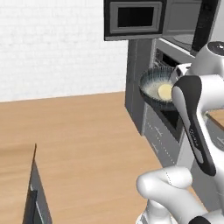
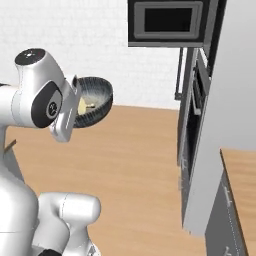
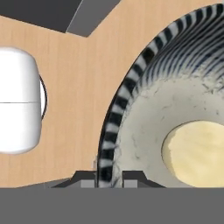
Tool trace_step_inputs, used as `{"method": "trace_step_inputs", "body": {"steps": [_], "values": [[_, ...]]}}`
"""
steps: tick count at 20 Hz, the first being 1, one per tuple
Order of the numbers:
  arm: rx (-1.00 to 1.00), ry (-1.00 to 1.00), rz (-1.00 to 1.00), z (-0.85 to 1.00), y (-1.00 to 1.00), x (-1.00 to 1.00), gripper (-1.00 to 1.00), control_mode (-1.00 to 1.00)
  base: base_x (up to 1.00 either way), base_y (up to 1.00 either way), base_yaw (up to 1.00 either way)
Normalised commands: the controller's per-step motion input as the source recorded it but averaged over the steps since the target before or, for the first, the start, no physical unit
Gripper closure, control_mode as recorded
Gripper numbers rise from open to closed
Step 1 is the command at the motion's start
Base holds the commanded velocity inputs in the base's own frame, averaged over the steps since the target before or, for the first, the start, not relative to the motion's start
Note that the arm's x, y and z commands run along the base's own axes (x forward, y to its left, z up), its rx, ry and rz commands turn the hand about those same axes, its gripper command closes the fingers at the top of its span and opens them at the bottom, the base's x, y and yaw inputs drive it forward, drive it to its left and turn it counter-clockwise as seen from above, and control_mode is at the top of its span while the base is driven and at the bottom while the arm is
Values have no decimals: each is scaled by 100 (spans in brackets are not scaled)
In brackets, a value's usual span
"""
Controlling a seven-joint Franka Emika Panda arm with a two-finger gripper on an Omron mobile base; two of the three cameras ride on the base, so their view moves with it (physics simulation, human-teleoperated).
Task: Pick the mushroom from the sink and place it in the bowl. Then pick the bowl and place it in the microwave. Then close the microwave door and press the start button.
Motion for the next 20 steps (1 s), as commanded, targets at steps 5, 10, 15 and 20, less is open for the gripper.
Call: {"method": "trace_step_inputs", "body": {"steps": [5, 10, 15, 20], "values": [[0, 0, 0, 0, 0, 0, 100, 100, 71, 20, -46], [0, 0, 0, 0, 0, 0, 100, 100, 12, 29, -57], [0, 0, 0, 0, 0, 0, 100, 100, 4, 36, -59], [0, 0, 0, 0, 0, 0, 100, 100, 5, 50, -57]]}}
